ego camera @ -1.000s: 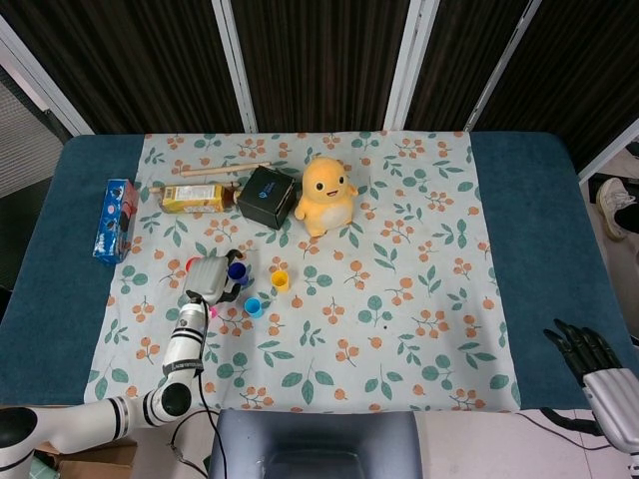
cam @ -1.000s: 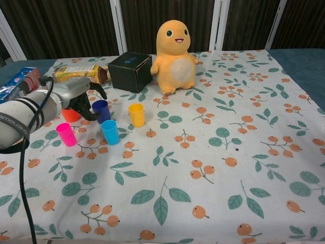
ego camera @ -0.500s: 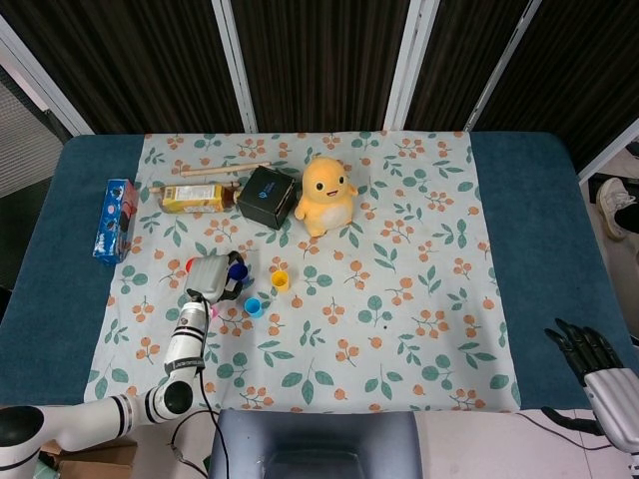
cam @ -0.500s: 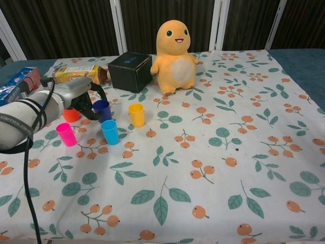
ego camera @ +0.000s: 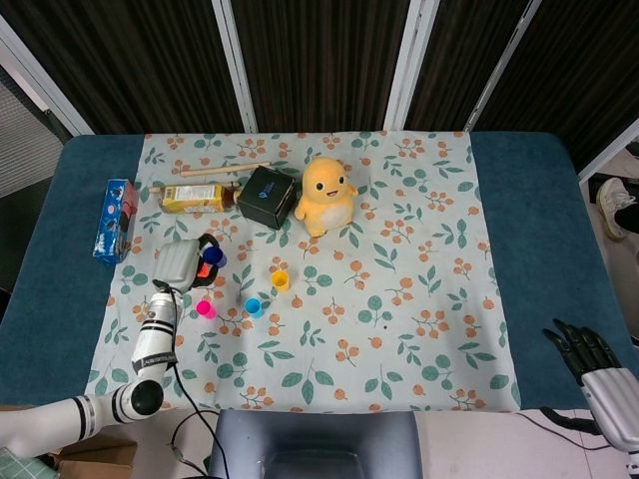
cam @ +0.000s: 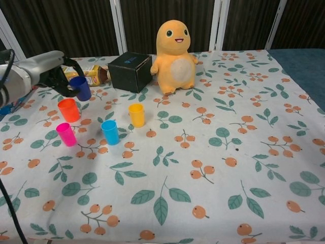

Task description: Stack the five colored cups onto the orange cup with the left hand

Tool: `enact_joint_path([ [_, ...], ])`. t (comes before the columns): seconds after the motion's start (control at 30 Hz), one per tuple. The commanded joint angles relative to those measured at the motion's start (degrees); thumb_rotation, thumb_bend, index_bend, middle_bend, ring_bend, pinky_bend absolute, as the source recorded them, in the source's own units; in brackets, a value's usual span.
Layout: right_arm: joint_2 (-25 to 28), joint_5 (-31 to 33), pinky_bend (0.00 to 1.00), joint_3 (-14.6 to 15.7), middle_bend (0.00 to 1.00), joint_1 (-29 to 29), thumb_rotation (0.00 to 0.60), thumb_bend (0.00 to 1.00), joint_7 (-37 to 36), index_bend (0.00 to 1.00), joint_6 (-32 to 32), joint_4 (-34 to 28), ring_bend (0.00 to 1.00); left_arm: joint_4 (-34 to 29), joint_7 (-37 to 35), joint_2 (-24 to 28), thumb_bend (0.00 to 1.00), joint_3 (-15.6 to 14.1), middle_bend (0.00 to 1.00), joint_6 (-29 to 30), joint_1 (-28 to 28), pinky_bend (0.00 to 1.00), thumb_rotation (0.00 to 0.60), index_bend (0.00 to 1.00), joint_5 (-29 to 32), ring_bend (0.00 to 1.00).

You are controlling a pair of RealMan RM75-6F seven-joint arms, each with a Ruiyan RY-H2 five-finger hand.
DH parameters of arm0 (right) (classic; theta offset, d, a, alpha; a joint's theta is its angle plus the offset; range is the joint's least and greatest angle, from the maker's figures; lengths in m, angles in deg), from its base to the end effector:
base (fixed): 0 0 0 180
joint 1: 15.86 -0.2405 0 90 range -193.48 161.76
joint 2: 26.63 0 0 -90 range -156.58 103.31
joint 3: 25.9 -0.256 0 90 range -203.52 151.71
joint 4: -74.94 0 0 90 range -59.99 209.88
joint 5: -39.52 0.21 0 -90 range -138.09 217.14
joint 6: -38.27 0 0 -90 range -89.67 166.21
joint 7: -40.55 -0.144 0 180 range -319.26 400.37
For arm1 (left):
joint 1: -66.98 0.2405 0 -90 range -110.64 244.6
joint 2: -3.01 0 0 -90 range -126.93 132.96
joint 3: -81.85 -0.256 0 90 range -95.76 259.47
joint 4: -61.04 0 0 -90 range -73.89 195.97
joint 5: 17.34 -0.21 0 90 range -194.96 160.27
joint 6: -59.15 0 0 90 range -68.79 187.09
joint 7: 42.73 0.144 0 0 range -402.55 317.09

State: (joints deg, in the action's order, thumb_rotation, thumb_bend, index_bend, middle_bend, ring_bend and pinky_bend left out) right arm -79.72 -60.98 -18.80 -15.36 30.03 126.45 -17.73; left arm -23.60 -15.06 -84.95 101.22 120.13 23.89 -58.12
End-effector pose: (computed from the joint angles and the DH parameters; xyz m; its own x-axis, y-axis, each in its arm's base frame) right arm -0.3142 -0.1114 0.1894 0.3984 -0.1873 0.8979 -0.9158 -0.1361 0.3779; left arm -0.1670 0.3850 0.0269 0.2935 0.1911 0.9367 0.9543 -0.0011 -0.2988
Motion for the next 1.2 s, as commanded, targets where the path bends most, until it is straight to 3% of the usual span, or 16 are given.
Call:
enact_joint_path([
  [0.03,-0.1,-0.1,0.0,0.0,0.0,0.1,0.6,0.12,0.1,0.0,0.1,0.0,0.0,0.8,-0.5,0.8,0.37,-0.7,1.0,-0.4,0.7,1.0,0.6,0.54,0.7,1.0],
  [0.63,-0.2,0.2,0.0,-0.2,0.0,0.2,0.6,0.12,0.3,0.0,0.2,-0.2,0.0,2.9,-3.5,2.0,0.37,-2.5,1.0,-3.4,1.1,1.0,0.6,0.52,1.5,1.0],
  [0.7,-0.2,0.2,0.0,-0.2,0.0,0.2,0.6,0.12,0.3,0.0,0.3,-0.1,0.0,3.3,-3.5,1.9,0.37,-2.9,1.0,-4.1,1.0,1.0,0.6,0.42,2.0,1.0],
  [0.77,-0.2,0.2,0.0,-0.2,0.0,0.2,0.6,0.12,0.3,0.0,0.3,-0.1,0.0,3.6,-4.1,1.6,0.37,-3.0,1.0,-4.3,1.0,1.0,0.6,0.21,2.0,1.0],
  [0.87,-0.2,0.2,0.0,-0.2,0.0,0.2,0.6,0.12,0.2,0.0,0.4,-0.1,0.0,3.4,-5.2,1.5,0.37,-3.0,1.0,-4.2,1.1,1.0,0.6,0.03,0.7,1.0],
  [1.07,-0.1,0.1,0.0,-0.1,0.0,0.1,0.6,0.12,0.3,0.0,0.2,-0.2,0.0,-1.0,-6.0,2.2,0.37,-4.1,1.0,-3.0,1.5,1.0,0.6,0.0,-3.2,1.0],
  [1.2,-0.2,-0.1,0.0,0.0,0.0,0.0,0.6,0.12,0.3,0.0,0.0,-0.2,0.0,-6.3,-6.0,2.1,0.37,-4.9,1.0,-2.8,1.3,1.0,0.6,0.05,-4.9,1.0],
])
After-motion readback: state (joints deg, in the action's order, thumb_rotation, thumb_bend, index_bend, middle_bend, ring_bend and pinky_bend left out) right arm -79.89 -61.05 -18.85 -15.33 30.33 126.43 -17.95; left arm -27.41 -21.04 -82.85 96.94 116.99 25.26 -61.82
